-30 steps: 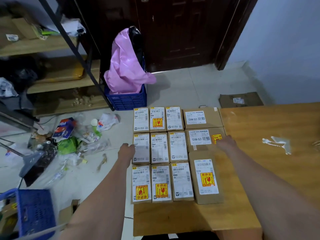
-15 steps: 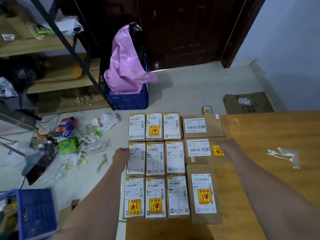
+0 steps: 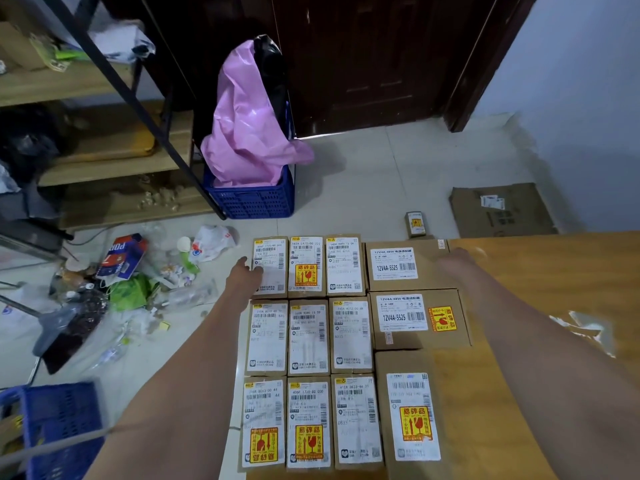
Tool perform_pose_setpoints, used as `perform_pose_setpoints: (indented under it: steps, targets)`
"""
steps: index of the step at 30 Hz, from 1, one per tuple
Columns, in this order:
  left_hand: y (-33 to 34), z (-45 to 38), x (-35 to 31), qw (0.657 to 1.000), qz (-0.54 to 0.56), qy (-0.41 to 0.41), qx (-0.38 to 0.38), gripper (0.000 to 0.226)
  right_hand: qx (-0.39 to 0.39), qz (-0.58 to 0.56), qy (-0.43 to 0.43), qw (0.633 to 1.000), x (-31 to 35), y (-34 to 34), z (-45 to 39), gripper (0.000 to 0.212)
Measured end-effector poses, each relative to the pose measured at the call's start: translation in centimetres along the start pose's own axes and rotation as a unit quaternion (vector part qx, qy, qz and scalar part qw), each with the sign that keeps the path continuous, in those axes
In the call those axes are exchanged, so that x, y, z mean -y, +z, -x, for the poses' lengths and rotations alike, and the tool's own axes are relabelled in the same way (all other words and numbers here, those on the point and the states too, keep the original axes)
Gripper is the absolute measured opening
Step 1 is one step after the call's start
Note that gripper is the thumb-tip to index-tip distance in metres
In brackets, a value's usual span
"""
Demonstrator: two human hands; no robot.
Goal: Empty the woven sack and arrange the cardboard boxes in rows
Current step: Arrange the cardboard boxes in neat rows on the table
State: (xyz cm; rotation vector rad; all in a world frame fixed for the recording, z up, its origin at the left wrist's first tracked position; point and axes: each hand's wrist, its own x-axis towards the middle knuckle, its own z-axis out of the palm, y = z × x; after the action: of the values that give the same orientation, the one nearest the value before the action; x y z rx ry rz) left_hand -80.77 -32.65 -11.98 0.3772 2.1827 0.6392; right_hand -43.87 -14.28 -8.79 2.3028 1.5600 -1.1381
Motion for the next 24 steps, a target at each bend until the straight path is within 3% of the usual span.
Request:
perform_pose_setpoints:
  steps: [20, 22, 24]
  targets:
    - [-0.1, -2.1, 0.1, 1.0, 0.019, -0.001, 0.0, 0.039, 0.017, 0.011, 0.029, 0.999, 1.4, 0.4, 0.1, 0.053]
    - [-0.1, -2.2, -0.1, 1.0, 0.011, -0.002, 0.005, 0.039, -0.024, 0.039, 0.046, 0.998, 1.9, 1.1, -0.3, 0.064]
    - [-0.1, -2.3, -0.4, 1.0, 0.0, 0.0, 0.001, 0.044, -0.114, 0.051, 0.023, 0.992, 3.2, 2.0, -0.2, 0.058]
